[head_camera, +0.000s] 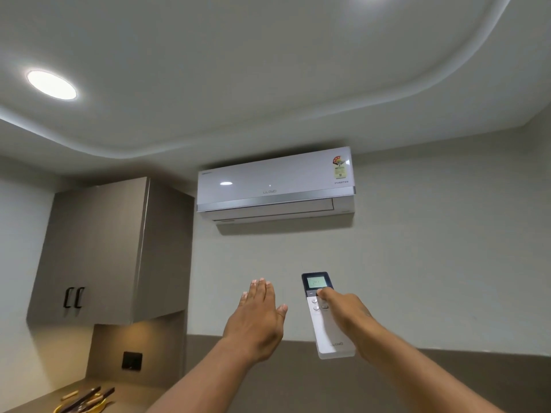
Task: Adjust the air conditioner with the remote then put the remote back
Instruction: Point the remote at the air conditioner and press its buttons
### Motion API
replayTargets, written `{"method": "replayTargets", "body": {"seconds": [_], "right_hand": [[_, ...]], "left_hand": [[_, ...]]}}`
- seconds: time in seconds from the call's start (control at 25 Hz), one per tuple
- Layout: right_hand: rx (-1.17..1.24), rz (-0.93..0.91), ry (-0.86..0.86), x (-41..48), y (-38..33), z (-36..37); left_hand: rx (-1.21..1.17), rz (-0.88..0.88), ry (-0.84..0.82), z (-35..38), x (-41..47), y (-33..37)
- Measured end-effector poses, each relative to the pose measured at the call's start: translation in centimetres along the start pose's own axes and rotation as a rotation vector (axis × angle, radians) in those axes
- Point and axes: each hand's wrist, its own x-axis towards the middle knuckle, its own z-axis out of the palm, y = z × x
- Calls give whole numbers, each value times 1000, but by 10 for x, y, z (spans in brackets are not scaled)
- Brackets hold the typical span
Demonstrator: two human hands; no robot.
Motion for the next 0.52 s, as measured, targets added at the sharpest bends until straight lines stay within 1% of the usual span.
{"method": "replayTargets", "body": {"seconds": [0.52], "right_hand": [[25,7,-1,-2,0,3]], "left_hand": [[-7,-3,-9,6,2,-8]]}}
